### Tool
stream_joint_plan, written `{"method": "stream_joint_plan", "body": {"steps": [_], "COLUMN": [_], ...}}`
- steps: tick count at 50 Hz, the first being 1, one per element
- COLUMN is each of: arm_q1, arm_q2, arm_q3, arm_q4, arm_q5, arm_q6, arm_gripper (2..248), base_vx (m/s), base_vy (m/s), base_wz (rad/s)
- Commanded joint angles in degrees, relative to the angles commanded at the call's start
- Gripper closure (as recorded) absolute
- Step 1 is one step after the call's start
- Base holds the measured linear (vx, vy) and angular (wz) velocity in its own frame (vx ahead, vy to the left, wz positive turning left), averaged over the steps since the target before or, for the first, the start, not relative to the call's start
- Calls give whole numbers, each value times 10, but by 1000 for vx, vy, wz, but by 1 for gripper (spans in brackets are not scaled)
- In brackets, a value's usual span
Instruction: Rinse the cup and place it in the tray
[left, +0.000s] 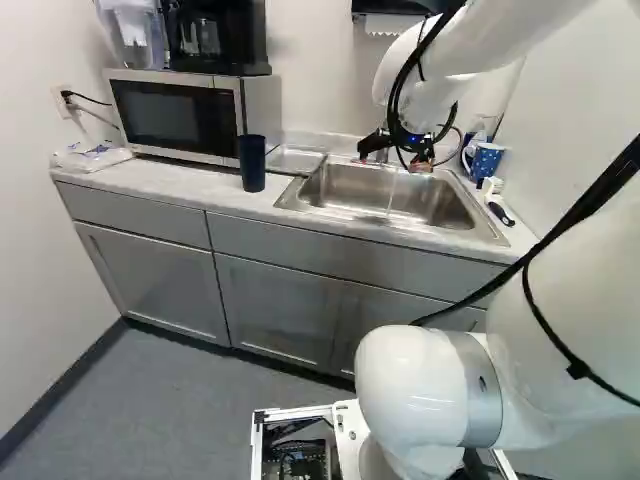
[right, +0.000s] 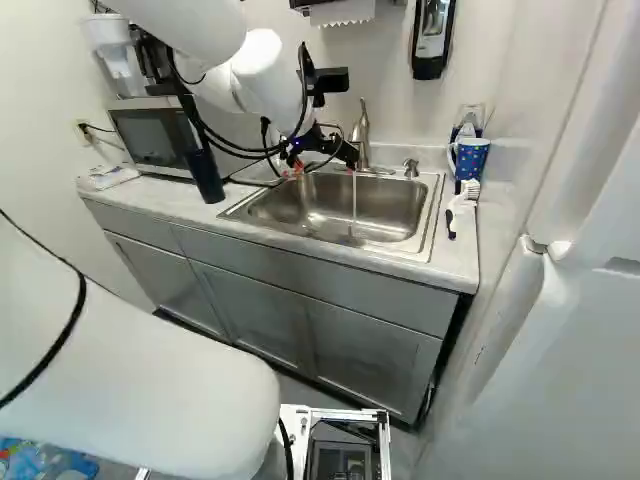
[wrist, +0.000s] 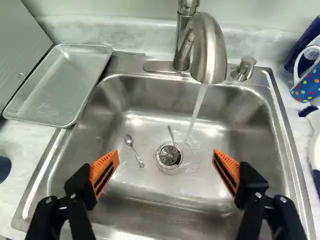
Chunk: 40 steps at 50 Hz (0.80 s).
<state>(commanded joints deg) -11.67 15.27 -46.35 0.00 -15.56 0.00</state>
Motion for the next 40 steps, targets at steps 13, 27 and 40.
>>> {"method": "stream_joint_plan", "body": {"steps": [13,27,40], "arm_q1": [1,25,52], "arm_q2": [0,-1,1], "arm_q3": [0,-1,1], "arm_q4": [0,0,0], "arm_q5": [0,0,0], "arm_q6": [0,0,0], "arm_gripper": [3,3,3], "base_vx": [0,0,0], "base_vy": [0,0,0], "base_wz": [0,0,0]}}
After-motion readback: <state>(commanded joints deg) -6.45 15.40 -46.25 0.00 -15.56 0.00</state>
